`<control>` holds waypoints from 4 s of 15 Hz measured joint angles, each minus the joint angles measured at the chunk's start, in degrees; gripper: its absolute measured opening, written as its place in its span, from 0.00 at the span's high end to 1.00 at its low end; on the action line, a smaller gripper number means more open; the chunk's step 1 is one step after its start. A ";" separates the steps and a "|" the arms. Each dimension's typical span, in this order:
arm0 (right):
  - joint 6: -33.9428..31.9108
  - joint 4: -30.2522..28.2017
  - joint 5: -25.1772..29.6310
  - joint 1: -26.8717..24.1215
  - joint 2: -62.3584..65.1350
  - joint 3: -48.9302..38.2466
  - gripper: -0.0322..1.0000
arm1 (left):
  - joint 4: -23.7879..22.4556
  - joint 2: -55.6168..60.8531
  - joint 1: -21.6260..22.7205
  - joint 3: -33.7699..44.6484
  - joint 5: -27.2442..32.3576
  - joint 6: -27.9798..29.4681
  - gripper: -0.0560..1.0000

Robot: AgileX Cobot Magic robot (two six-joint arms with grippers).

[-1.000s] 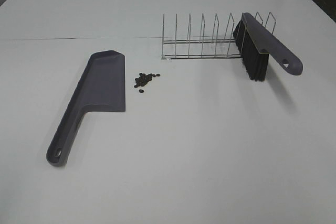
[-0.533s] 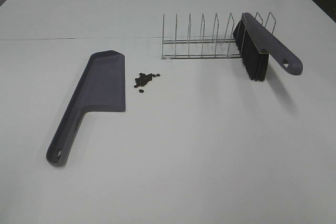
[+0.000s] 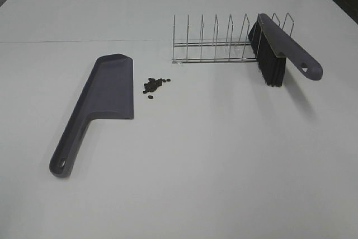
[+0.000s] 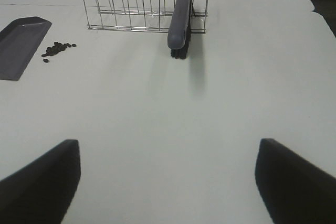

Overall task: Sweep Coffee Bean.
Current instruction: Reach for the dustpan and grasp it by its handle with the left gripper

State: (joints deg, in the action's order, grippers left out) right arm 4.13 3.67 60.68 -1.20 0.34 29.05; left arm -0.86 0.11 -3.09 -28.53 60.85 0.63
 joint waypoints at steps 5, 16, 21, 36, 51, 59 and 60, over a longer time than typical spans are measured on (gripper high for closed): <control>0.00 0.00 0.00 0.00 0.00 0.00 0.22 | 0.00 0.00 0.00 0.00 0.00 0.00 0.28; 0.00 0.00 0.00 0.00 0.00 0.00 0.22 | 0.00 0.00 0.00 0.00 0.00 0.00 0.28; 0.00 0.00 0.00 0.00 0.00 0.00 0.22 | 0.00 0.00 0.00 0.00 0.00 0.00 0.28; 0.00 0.00 0.00 0.00 0.00 0.00 0.22 | 0.00 0.00 0.00 0.00 0.00 0.00 0.28; 0.00 0.00 0.00 0.00 0.00 0.00 0.22 | 4.01 -15.81 0.00 -1.15 -20.34 0.23 0.29; 0.00 0.00 0.00 0.00 -0.34 0.00 0.22 | 16.39 -54.37 0.00 -9.40 -32.49 -5.61 0.30; 0.00 0.00 0.00 0.00 -0.34 0.00 0.22 | 17.36 -60.62 -0.34 -12.03 -31.74 -5.73 0.30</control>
State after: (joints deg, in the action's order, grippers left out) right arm 4.13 3.67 60.68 -1.20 0.00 29.05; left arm 16.50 -60.50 -3.44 -40.57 29.11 -5.10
